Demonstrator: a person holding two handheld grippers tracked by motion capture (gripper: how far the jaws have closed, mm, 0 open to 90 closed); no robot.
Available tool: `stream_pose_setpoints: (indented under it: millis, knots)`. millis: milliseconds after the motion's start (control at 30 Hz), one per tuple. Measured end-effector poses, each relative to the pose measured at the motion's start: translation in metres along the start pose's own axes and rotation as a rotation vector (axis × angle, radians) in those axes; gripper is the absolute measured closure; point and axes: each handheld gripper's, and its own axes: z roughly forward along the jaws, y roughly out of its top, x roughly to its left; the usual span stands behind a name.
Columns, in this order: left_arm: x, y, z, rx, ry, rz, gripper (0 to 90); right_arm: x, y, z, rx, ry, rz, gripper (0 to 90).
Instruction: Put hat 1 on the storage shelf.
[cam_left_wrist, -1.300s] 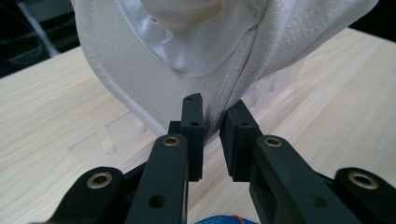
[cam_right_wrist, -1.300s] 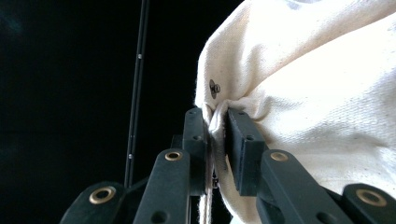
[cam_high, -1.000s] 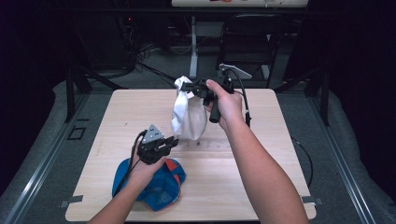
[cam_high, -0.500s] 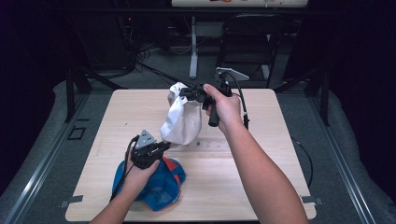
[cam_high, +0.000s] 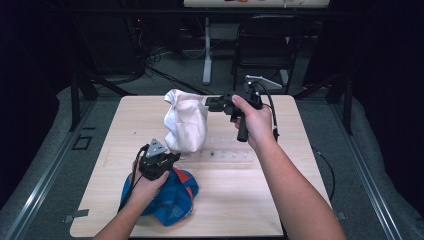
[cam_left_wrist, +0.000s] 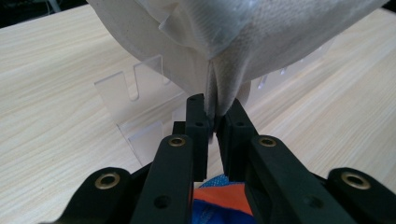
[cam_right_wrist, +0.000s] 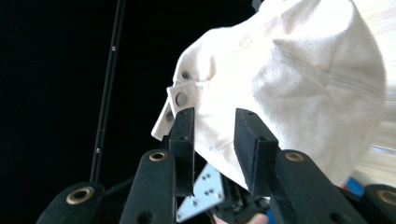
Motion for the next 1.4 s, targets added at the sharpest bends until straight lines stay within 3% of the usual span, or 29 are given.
stream_pose_setpoints:
  millis: [100,133,367,667,833,1033,1233,1300,1400]
  knots:
    - [-0.005,0.0,0.004,0.034,0.017,0.035,84.1,-0.005,-0.002,-0.007,-0.003,-0.008,0.001,69.2]
    - [-0.011,-0.001,0.008,0.058,0.029,0.071,84.3,-0.011,-0.004,-0.014,-0.005,-0.016,-0.007,68.7]
    - [-0.016,0.001,0.009,0.056,0.056,0.092,83.9,-0.023,-0.013,-0.028,-0.009,-0.064,-0.054,64.6]
    - [-0.018,-0.001,-0.001,0.016,0.026,0.071,67.9,-0.045,-0.033,-0.04,-0.006,-0.164,-0.159,59.2]
    - [-0.017,-0.007,-0.011,-0.006,0.007,0.059,60.0,-0.057,-0.043,-0.046,-0.01,-0.172,-0.177,57.1]
    - [-0.006,-0.023,-0.031,-0.018,-0.007,0.038,56.9,-0.074,-0.059,-0.059,-0.027,-0.205,-0.212,57.5]
    - [0.01,-0.044,-0.05,-0.019,-0.004,-0.005,58.2,-0.089,-0.078,-0.064,-0.013,-0.231,-0.258,57.6]
    - [0.019,-0.052,-0.059,0.003,0.033,-0.041,58.2,-0.094,-0.085,-0.062,0.005,-0.235,-0.284,56.0]
    - [0.027,-0.057,-0.064,0.022,0.066,-0.06,57.3,-0.099,-0.093,-0.06,0.013,-0.237,-0.313,54.0]
